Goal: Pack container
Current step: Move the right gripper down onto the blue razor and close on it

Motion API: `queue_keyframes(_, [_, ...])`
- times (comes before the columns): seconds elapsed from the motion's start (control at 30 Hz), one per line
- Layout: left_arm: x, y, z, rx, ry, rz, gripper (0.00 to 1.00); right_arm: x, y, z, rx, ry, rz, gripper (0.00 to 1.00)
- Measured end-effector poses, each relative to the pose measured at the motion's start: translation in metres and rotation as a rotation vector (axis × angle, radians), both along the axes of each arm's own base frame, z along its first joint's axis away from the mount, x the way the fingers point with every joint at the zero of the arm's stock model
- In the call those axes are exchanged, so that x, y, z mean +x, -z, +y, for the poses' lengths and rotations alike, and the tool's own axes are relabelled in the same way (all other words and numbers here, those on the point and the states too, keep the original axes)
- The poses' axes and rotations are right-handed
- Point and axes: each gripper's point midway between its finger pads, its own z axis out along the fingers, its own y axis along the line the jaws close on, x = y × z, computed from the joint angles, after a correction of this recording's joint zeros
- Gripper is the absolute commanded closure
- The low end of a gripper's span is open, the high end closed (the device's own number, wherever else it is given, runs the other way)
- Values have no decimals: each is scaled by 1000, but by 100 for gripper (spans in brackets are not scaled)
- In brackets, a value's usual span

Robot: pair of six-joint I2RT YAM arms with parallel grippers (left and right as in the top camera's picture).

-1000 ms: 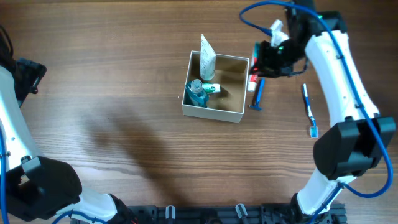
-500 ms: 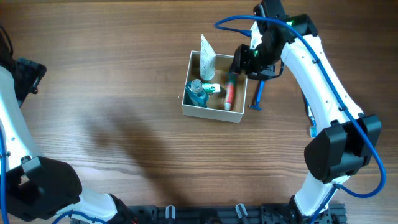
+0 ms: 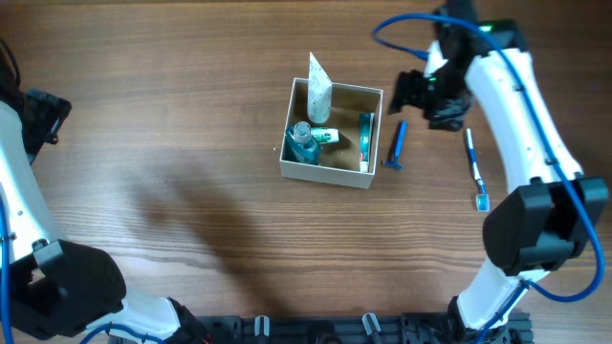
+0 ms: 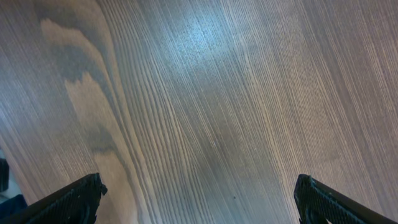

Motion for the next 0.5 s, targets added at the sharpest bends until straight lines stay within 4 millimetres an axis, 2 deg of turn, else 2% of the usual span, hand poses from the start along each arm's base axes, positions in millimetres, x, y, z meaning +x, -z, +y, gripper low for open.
queue_keyframes(0.13, [0, 0, 0, 0, 0, 0, 0, 11, 2, -24, -28, 42, -35, 19])
queue_keyframes(0.2, [0, 0, 0, 0, 0, 0, 0, 20, 6, -26, -36, 53, -69, 19])
queue_keyframes(0.23, [0, 0, 0, 0, 0, 0, 0, 26, 15, -25, -39, 68, -87, 19])
queue_keyframes(0.43, [0, 0, 0, 0, 0, -1, 0, 5, 69, -29, -63, 155, 2, 21])
queue_keyframes(0.5, [0, 0, 0, 0, 0, 0, 0, -1, 80, -30, -69, 173, 21, 22])
